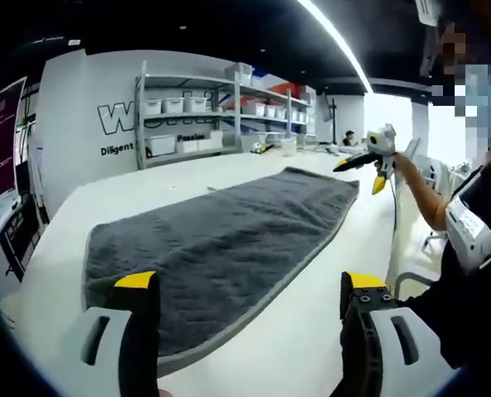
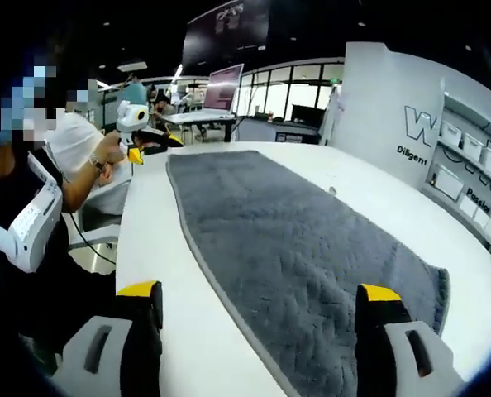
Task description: Open the folded towel by lifting each exposed corner and separating the folded layers until the towel lies flat within the target outline without major curled edges
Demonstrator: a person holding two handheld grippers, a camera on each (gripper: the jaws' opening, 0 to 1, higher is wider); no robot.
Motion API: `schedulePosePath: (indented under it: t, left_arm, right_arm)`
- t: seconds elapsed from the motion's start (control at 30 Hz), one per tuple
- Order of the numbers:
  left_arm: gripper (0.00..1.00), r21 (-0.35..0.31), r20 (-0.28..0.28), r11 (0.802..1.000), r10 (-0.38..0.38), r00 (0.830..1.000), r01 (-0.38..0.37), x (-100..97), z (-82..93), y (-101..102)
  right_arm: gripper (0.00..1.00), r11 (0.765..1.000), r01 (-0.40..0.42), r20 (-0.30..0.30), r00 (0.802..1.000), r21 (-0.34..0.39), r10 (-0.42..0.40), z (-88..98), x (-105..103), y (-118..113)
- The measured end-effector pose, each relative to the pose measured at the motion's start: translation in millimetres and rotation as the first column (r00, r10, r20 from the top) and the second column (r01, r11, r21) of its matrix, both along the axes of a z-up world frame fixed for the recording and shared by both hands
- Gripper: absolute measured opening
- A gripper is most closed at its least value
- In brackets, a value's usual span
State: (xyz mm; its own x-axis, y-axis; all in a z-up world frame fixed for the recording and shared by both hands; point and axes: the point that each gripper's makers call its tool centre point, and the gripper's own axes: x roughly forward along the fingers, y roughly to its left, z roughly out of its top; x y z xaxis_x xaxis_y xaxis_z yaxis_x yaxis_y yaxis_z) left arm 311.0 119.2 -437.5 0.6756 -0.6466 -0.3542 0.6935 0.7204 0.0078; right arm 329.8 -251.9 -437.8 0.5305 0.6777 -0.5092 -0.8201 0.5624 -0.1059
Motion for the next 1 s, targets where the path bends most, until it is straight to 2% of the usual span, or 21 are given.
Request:
schedulePosePath:
  t: [0.07, 0.13, 0.27, 0.43, 0.53, 0.8, 0.9, 1.0]
  left_arm:
    - [0.79, 0.009, -0.005, 1.000, -0.004, 1.000, 0.004, 1.9, -2.6, -0.8]
    - [0.70, 0.034, -0.014, 0.999, -0.026, 1.000, 0.026, 1.0, -6.9, -2.6]
    - [0.55, 0.078, 0.006, 0.995, -0.061, 0.998, 0.060, 3.5, -9.4, -3.5]
    - [0.32, 0.108, -0.011, 0.992, -0.066, 0.998, 0.067, 8.3, -15.6, -2.0]
    - [0.29, 0.111, -0.027, 0.990, -0.082, 0.996, 0.084, 8.9, -19.3, -4.5]
    - [0.22, 0.181, -0.089, 0.976, -0.107, 0.990, 0.122, 7.0, -41.4, -6.5]
    - [0.20, 0.195, -0.093, 0.973, -0.107, 0.990, 0.123, 8.4, -44.6, -6.7]
    - [0.13, 0.192, -0.112, 0.974, -0.101, 0.989, 0.122, 9.9, -46.9, -6.3]
  right_arm:
    - [0.99, 1.000, 0.012, 0.003, 1.000, -0.004, -0.012, 0.7, -1.1, -5.9]
    - [0.99, 1.000, 0.026, 0.009, 1.000, -0.009, -0.026, 2.4, -2.4, -13.3]
    - [0.99, 0.999, 0.035, 0.016, 0.999, -0.014, -0.035, 4.7, -6.1, -21.0]
    - [0.99, 0.999, 0.053, 0.023, 0.998, 0.001, -0.053, 8.3, -7.6, -25.7]
    - [0.99, 0.998, 0.061, 0.019, 0.998, 0.020, -0.062, 10.1, -7.3, -26.5]
    - [0.98, 0.998, 0.062, 0.018, 0.998, 0.019, -0.062, 9.8, -9.1, -26.0]
    - [0.98, 0.995, 0.080, 0.009, 0.997, 0.063, -0.081, 14.0, -6.6, -26.6]
    - [0.97, 0.994, 0.082, 0.007, 0.997, 0.068, -0.083, 14.2, -6.9, -27.2]
